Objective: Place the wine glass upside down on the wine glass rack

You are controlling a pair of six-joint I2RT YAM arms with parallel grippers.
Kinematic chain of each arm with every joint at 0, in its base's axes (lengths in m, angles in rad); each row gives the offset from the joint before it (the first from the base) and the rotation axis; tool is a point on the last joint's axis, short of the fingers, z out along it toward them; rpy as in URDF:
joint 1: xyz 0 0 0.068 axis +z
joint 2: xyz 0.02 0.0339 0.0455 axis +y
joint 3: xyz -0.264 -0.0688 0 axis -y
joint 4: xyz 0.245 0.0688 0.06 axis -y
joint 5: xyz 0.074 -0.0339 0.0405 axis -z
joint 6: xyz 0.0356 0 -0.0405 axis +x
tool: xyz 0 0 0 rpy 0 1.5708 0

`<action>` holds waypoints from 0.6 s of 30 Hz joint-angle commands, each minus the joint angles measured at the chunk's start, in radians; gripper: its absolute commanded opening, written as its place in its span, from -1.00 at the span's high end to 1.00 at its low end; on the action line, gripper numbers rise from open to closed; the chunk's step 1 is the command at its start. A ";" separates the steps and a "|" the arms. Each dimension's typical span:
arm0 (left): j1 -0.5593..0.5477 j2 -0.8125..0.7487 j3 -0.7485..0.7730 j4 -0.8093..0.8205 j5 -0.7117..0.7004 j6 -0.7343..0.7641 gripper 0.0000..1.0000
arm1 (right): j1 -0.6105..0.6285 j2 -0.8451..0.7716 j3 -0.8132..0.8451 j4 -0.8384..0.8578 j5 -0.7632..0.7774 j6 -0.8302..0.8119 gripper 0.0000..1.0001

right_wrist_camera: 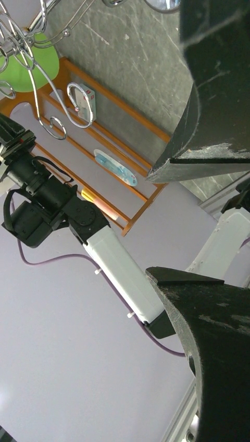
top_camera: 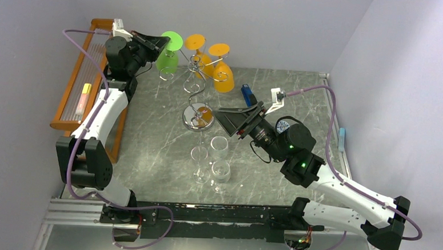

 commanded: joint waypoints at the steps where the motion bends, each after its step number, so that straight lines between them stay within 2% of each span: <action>1: 0.023 -0.012 -0.035 0.063 0.032 -0.016 0.90 | -0.002 -0.006 0.008 -0.016 0.023 0.003 -0.27; 12: 0.039 -0.093 -0.119 0.002 0.028 0.034 0.89 | -0.002 -0.018 -0.011 -0.009 0.028 0.005 -0.27; 18: 0.040 -0.101 -0.110 -0.077 -0.010 0.088 0.51 | -0.002 -0.016 -0.014 -0.009 0.026 0.009 -0.27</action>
